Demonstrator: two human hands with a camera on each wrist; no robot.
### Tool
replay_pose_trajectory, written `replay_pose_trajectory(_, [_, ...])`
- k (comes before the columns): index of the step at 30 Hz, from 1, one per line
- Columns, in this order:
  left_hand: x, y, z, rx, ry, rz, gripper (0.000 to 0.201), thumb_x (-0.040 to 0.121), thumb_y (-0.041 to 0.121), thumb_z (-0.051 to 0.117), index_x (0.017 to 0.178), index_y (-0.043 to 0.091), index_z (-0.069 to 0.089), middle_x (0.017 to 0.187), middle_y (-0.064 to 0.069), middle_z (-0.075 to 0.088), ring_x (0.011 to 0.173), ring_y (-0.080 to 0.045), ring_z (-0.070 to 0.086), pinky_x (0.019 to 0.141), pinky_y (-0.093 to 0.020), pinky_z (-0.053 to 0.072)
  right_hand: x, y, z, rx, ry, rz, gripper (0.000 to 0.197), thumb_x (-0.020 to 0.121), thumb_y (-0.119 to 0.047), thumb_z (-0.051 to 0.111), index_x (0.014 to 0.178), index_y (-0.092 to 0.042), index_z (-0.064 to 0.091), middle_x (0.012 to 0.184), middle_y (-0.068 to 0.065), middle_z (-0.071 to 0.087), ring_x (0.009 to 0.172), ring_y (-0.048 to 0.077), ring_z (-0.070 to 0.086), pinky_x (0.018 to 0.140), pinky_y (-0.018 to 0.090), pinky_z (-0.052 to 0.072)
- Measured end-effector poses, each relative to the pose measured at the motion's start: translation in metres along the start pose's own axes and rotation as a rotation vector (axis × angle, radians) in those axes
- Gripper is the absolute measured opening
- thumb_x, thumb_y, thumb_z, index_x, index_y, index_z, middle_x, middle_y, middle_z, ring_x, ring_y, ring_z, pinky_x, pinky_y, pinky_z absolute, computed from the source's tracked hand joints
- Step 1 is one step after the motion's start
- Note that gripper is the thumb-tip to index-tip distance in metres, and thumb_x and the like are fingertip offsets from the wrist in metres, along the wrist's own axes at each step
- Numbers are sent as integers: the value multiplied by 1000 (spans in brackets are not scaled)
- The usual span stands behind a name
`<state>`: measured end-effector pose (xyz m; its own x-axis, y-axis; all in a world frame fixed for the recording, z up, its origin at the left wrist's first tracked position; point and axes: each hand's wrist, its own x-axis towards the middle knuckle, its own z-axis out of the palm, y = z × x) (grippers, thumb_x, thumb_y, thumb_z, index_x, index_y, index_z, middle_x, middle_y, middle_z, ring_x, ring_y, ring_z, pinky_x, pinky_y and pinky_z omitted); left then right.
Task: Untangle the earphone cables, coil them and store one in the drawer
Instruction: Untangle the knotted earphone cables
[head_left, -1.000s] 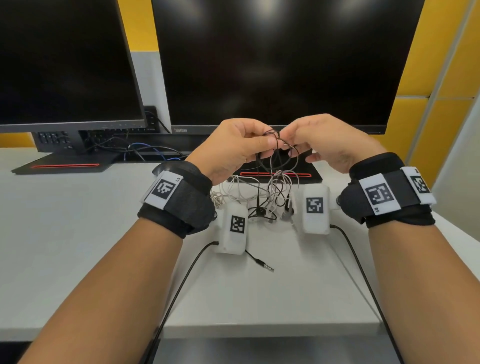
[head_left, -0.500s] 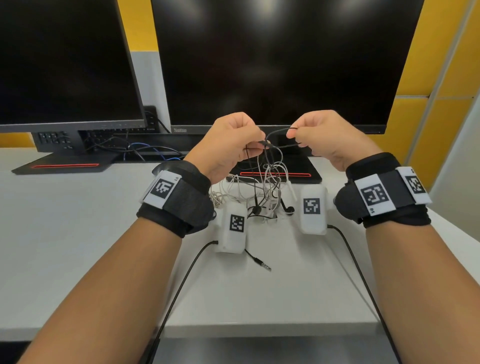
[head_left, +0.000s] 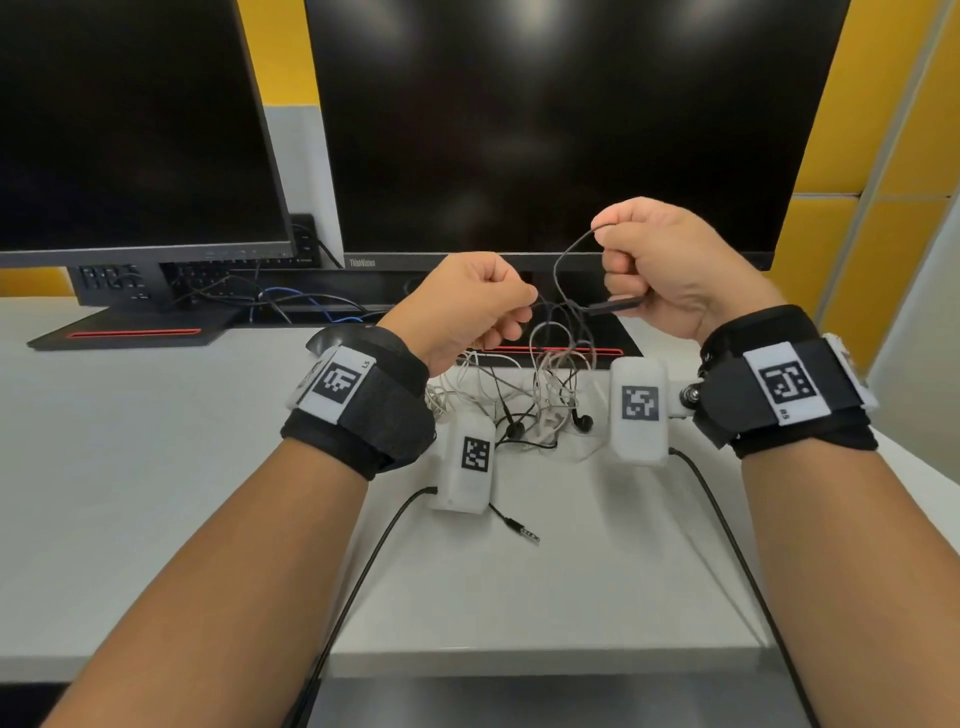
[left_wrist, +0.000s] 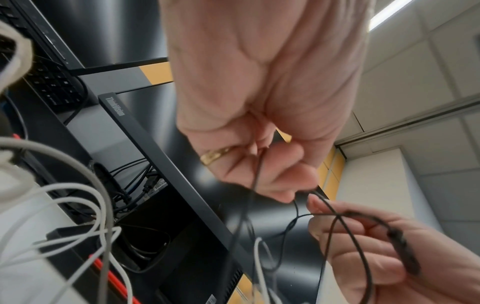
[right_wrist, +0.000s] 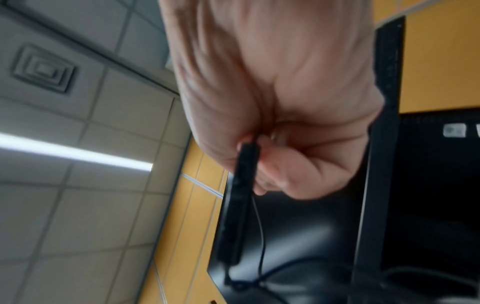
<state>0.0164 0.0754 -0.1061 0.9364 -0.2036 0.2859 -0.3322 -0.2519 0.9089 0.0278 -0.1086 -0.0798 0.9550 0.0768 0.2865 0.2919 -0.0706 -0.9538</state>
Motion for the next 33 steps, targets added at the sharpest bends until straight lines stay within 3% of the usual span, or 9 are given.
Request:
replay_pose_trajectory(4, [2,1,-3,79,56,-15,15,94,11,56,80,16,55,69,1,60,47,-6,44,41,-17,34,-1,1,0,-109,-68,18,17,100,-16,43,92,-17,58,56,-2,43,42,8,29,40,21,26])
replay_pose_trajectory(8, [2,0,-4,143,46,-92,10,94,16,55,86,18,59,81,1,63,61,-10,54,52,-21,44,-4,-3,-3,-2,-151,65,49,104,-35,31,80,-8,65,60,8,59,36,8,27,36,19,21])
replay_pose_trajectory(15, [-4,4,1,185,-296,14,27,92,5,58,113,21,59,117,3,65,108,-10,60,95,-26,46,-11,-7,1,55,-220,27,67,102,-56,9,123,-24,64,109,8,74,40,11,31,42,24,36])
replay_pose_trajectory(20, [-7,3,2,239,-350,-23,11,98,20,54,103,18,64,81,1,66,77,-10,62,81,-30,49,-9,-6,0,150,-162,-21,64,101,-60,8,137,-34,53,136,1,60,52,17,53,54,31,51])
replay_pose_trajectory(22, [-6,4,0,255,-310,-22,18,99,25,50,97,20,67,74,4,58,67,-8,58,79,-31,51,-8,-7,0,219,-124,-23,63,101,-60,8,138,-34,51,142,1,51,79,28,72,65,37,58])
replay_pose_trajectory(25, [-7,6,0,252,-296,-54,35,102,37,40,94,23,70,70,4,52,63,-6,52,75,-29,49,-3,-6,-1,307,-51,-31,64,102,-58,11,137,-27,54,144,7,48,112,35,65,86,45,56])
replay_pose_trajectory(28, [-7,9,0,186,-274,-112,60,103,48,23,86,20,74,67,2,50,66,-11,50,76,-30,46,-4,-5,1,177,20,-57,58,102,-58,19,133,-27,57,142,4,51,125,28,54,103,49,44])
replay_pose_trajectory(31, [-6,8,-2,166,-230,-82,70,103,49,19,66,19,71,77,-3,59,79,-15,52,92,-38,44,-4,-6,6,-65,112,-63,42,102,-52,34,128,-29,55,136,-4,53,123,18,50,100,40,40])
replay_pose_trajectory(33, [-4,6,-4,129,-160,-61,69,104,44,21,57,18,64,82,2,66,91,-15,57,101,-41,40,-2,-4,7,-184,157,-107,20,100,-45,45,112,-34,56,116,-14,56,112,9,52,88,28,39])
